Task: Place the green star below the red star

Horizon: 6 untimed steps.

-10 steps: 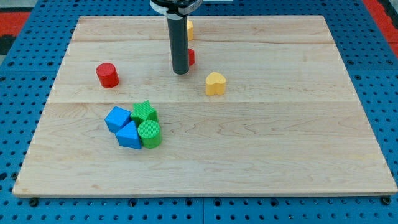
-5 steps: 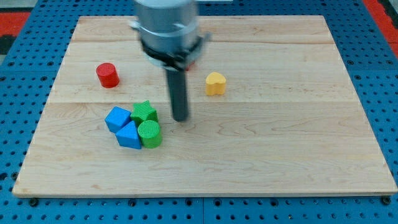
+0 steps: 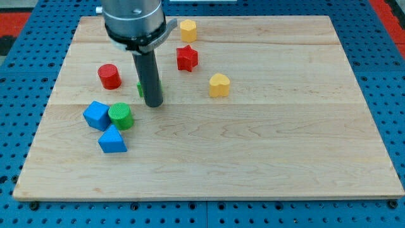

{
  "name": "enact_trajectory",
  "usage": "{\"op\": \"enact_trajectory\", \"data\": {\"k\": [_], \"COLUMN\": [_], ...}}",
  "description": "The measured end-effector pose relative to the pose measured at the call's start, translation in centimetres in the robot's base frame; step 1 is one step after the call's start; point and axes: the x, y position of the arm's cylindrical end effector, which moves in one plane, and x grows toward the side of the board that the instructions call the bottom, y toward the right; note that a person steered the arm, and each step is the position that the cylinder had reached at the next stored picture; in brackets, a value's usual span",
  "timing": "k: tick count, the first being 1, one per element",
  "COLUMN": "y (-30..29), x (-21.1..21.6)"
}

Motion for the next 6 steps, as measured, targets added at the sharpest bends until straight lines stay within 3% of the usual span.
{"op": "enact_trajectory", "data": {"k": [1, 2, 3, 4, 5, 6], "y": [-2.7, -5.1, 2.0, 1.3, 1.9, 9.1], "x": [-0.2, -4.6, -4.2, -5.7, -9.9, -10.4]}}
